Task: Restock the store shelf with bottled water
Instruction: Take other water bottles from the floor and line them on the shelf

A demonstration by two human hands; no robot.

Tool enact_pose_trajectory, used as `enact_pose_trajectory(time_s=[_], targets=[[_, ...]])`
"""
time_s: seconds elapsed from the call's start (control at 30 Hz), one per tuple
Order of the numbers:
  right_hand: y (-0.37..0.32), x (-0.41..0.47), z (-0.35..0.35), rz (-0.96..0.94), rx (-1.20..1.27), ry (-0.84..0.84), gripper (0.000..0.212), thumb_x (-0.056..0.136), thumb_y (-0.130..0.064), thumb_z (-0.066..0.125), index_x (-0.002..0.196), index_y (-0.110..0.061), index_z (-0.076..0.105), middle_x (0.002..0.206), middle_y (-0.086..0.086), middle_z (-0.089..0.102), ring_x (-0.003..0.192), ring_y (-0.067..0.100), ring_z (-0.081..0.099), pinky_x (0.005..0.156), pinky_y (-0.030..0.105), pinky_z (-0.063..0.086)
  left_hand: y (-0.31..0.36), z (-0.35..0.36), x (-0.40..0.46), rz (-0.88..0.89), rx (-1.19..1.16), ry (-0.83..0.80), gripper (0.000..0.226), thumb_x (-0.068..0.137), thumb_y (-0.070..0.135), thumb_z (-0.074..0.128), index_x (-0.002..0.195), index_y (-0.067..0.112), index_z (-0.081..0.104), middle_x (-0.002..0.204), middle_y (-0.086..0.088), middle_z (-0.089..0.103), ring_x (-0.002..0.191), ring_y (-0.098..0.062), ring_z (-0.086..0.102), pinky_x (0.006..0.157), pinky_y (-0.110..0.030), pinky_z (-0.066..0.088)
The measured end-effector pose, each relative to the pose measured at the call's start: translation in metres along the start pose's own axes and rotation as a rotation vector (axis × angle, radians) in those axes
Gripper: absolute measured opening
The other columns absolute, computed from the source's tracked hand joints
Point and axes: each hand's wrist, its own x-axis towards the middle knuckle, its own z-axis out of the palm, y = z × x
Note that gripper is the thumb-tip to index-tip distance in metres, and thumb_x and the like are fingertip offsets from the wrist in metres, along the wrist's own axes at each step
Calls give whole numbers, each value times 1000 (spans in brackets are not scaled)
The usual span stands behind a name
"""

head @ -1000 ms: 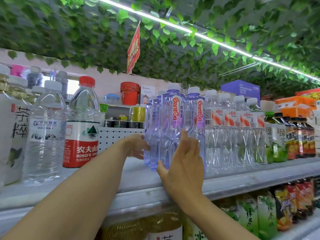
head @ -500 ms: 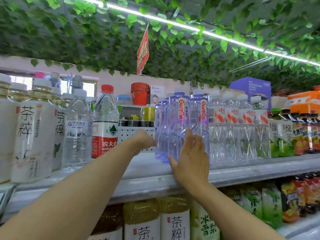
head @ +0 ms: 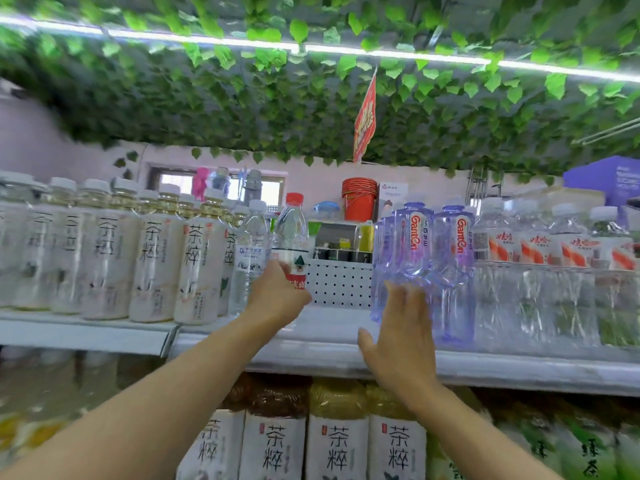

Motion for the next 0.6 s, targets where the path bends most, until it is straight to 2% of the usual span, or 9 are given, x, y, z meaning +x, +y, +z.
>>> enact_pose_trajectory(time_s=[0.17, 0.3, 0.37, 0.43, 0.53, 0.6], targets=[[-10, -1, 9, -34, 75, -37, 70, 85, -34, 63, 138, -16, 21, 132, 2, 20, 125, 19, 24, 106, 28, 27, -14, -17, -8, -49, -6, 32, 56, 80, 11, 71, 125, 14, 38, 107, 0, 51, 98, -17, 51, 81, -31, 39], [-20, 1, 12, -27, 148, -71, 72, 86, -32, 62, 140, -17, 17, 134, 0, 15, 129, 17, 22, 108, 30, 29, -23, -24, 3, -52, 28, 7, 63, 81, 13, 72, 132, 12, 35, 124, -6, 49, 105, -18, 47, 90, -32, 39], [-26, 6, 12, -4, 208, -95, 72, 86, -30, 63, 140, -19, 17, 133, -2, 16, 124, 14, 28, 101, 29, 34, -27, -25, 12, -60, 13, -18, 62, 81, 13, 71, 131, 12, 36, 125, -7, 51, 103, -19, 49, 92, -34, 43], [-35, 16, 13, 51, 281, -131, 71, 86, -29, 63, 140, -21, 18, 133, -3, 20, 119, 13, 33, 95, 28, 35, -32, -24, 21, -58, -7, -69, 60, 82, 12, 70, 131, 12, 36, 119, -6, 54, 94, -16, 52, 83, -30, 45], [-50, 30, 17, 130, 357, -103, 64, 85, -25, 66, 135, -19, 26, 118, -5, 25, 111, 11, 35, 88, 25, 32, -39, -22, 37, -32, -31, -120, 56, 82, 12, 70, 128, 12, 38, 105, 1, 54, 77, -5, 51, 62, -18, 38], [-56, 33, 21, 143, 349, -67, 64, 84, -25, 66, 134, -19, 27, 117, -5, 26, 105, 9, 34, 85, 24, 32, -44, -17, 50, -21, -32, -149, 55, 80, 16, 73, 125, 13, 42, 112, 2, 59, 89, -10, 56, 74, -21, 42]])
